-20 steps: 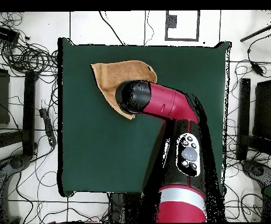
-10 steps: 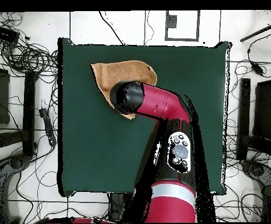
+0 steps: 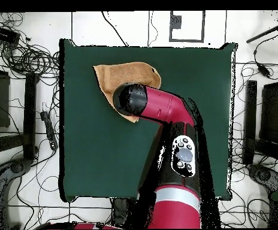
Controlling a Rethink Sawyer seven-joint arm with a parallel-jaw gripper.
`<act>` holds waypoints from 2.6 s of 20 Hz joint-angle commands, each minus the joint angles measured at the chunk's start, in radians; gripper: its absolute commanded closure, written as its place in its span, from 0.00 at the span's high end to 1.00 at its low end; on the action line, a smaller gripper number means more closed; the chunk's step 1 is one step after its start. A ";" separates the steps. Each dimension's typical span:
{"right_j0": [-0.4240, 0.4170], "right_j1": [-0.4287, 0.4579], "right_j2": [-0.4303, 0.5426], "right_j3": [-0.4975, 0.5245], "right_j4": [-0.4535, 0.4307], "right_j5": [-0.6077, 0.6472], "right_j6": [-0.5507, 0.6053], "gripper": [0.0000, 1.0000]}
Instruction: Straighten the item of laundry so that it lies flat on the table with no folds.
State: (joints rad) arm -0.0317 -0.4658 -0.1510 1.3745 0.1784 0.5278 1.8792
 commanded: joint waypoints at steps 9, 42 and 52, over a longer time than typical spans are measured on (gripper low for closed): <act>0.034 0.086 0.035 0.141 0.036 -0.041 0.254 1.00; 0.045 0.182 0.013 0.137 0.041 -0.091 0.273 1.00; 0.051 0.193 0.001 0.118 0.045 -0.066 0.261 1.00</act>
State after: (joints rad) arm -0.0313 -0.3043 -0.1580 1.4119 0.1861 0.4649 1.8794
